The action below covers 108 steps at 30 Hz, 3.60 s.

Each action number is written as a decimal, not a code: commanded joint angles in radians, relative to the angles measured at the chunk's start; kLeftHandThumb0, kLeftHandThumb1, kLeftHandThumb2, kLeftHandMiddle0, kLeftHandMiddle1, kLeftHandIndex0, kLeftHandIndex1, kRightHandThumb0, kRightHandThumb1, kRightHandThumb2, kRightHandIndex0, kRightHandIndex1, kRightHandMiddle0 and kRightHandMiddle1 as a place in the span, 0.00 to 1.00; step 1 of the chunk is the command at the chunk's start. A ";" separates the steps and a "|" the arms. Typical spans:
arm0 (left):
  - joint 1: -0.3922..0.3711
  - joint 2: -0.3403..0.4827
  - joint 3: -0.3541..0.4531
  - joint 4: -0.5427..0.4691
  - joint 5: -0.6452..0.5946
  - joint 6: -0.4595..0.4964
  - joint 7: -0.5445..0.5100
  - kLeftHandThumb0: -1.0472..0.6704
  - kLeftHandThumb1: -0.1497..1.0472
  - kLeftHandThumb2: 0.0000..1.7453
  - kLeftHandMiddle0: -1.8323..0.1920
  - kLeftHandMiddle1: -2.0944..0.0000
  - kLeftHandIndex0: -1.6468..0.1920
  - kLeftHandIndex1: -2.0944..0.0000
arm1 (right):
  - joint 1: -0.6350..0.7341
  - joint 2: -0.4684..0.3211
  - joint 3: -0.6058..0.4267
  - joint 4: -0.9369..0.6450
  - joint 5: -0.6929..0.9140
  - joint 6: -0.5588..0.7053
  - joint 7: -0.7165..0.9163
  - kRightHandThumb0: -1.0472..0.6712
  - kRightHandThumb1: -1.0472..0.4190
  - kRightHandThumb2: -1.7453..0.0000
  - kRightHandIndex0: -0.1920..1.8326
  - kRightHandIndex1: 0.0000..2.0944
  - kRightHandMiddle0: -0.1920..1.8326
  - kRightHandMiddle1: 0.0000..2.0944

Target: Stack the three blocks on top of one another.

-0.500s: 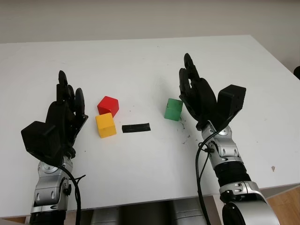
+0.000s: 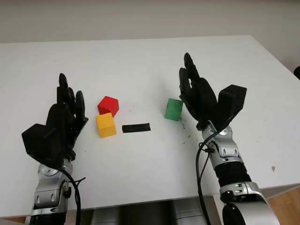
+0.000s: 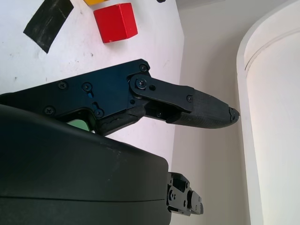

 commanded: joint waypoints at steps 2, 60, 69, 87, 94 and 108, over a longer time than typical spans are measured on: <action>-0.004 -0.004 -0.001 -0.021 0.001 -0.001 0.005 0.18 1.00 0.37 1.00 1.00 1.00 1.00 | -0.072 -0.041 -0.003 0.025 -0.011 -0.042 0.021 0.18 0.00 0.63 0.02 0.01 0.02 0.01; 0.003 -0.007 0.008 -0.070 0.022 0.039 0.038 0.17 1.00 0.37 1.00 1.00 1.00 1.00 | -0.826 0.004 0.873 0.814 -1.122 -0.458 -0.667 0.27 0.15 0.97 0.27 0.03 0.28 0.09; 0.024 -0.014 0.005 -0.087 0.031 0.040 0.042 0.18 1.00 0.37 1.00 1.00 1.00 1.00 | -0.817 0.022 0.926 0.821 -1.152 -0.430 -0.607 0.28 0.13 0.97 0.23 0.01 0.25 0.07; 0.043 -0.021 -0.006 -0.099 0.039 0.048 0.039 0.18 1.00 0.37 1.00 1.00 1.00 1.00 | -0.755 0.059 0.954 0.832 -1.161 -0.361 -0.611 0.30 0.13 0.97 0.22 0.02 0.28 0.06; 0.058 -0.027 -0.007 -0.117 0.041 0.046 0.045 0.18 1.00 0.37 1.00 1.00 1.00 1.00 | -0.735 0.075 0.944 0.835 -1.151 -0.356 -0.637 0.32 0.10 0.96 0.24 0.03 0.30 0.06; 0.081 -0.033 -0.010 -0.137 0.051 0.049 0.051 0.18 1.00 0.37 1.00 1.00 1.00 1.00 | -0.725 0.088 0.919 0.836 -1.118 -0.360 -0.603 0.34 0.08 0.96 0.25 0.03 0.33 0.06</action>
